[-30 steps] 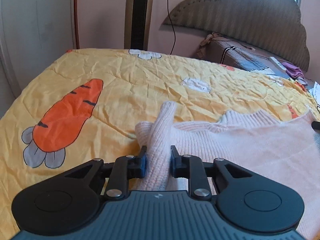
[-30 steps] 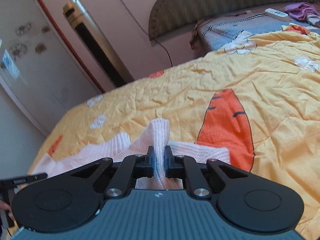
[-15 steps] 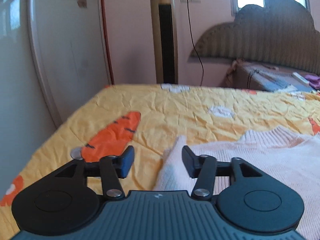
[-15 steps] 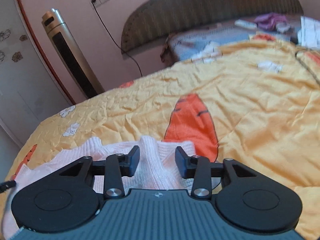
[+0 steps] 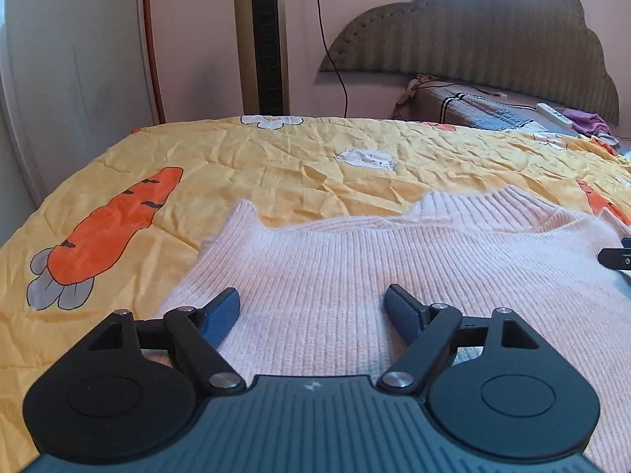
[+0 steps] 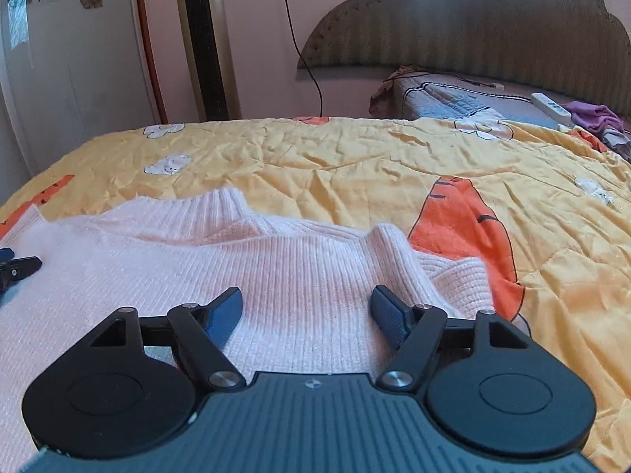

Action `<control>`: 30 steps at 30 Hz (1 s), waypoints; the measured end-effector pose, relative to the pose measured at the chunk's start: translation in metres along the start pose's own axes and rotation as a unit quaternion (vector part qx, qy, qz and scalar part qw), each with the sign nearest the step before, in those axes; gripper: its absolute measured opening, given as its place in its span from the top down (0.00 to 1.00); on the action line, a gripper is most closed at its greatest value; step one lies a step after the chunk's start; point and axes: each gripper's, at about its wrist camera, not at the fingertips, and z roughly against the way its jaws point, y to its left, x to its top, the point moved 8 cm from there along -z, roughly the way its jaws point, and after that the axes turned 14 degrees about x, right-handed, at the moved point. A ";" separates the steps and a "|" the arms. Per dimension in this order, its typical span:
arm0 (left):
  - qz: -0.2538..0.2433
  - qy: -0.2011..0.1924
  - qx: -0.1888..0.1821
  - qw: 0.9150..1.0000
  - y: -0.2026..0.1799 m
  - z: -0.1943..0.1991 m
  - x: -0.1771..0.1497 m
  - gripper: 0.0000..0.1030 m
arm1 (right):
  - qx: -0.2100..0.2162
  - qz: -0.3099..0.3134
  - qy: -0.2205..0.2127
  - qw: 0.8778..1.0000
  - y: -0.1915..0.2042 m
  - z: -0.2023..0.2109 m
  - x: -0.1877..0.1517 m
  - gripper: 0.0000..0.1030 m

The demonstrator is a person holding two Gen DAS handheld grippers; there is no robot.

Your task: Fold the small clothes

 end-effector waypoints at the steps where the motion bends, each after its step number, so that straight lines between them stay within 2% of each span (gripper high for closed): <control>1: 0.003 0.001 -0.002 1.000 0.001 -0.001 0.000 0.20 | 0.000 0.002 0.000 1.000 -0.001 -0.001 0.000 0.27; 12: 0.000 -0.007 0.005 1.000 -0.001 0.001 0.003 0.20 | -0.016 0.008 -0.017 1.000 0.003 0.000 -0.004 0.22; 15: 0.023 -0.022 0.014 0.999 0.016 0.032 0.010 0.21 | -0.029 -0.004 -0.027 0.999 0.002 0.018 0.000 0.17; 17: 0.070 -0.057 -0.018 0.996 0.038 0.069 0.012 0.21 | -0.032 -0.031 -0.060 0.997 -0.001 0.050 0.005 0.15; 18: 0.109 -0.068 -0.042 0.991 0.052 0.086 0.010 0.21 | -0.022 -0.047 -0.080 0.995 -0.002 0.069 0.007 0.11; 20: 0.221 -0.061 -0.083 0.970 0.088 0.113 -0.006 0.17 | 0.023 -0.101 -0.121 0.987 -0.007 0.114 0.001 0.03; 21: 0.275 -0.045 -0.102 0.955 0.101 0.120 -0.018 0.17 | 0.049 -0.135 -0.136 0.980 -0.011 0.134 -0.006 0.01; 22: 0.335 -0.022 -0.121 0.934 0.115 0.124 -0.034 0.18 | 0.074 -0.175 -0.143 0.971 -0.016 0.151 -0.017 0.01; 23: 0.375 -0.004 -0.132 0.918 0.122 0.126 -0.048 0.18 | 0.094 -0.218 -0.146 0.960 -0.023 0.165 -0.030 0.01; 25: 0.428 0.032 -0.129 0.894 0.130 0.126 -0.076 0.18 | 0.125 -0.307 -0.161 0.930 -0.036 0.186 -0.062 0.04; 27: 0.453 0.053 -0.113 0.882 0.132 0.124 -0.094 0.18 | 0.143 -0.377 -0.171 0.899 -0.044 0.196 -0.094 0.06; 29: 0.465 0.072 -0.111 0.876 0.129 0.120 -0.103 0.18 | 0.141 -0.415 -0.162 0.884 -0.045 0.198 -0.120 0.08; 30: 0.469 0.084 -0.110 0.872 0.127 0.115 -0.107 0.18 | 0.140 -0.422 -0.154 0.882 -0.043 0.197 -0.129 0.08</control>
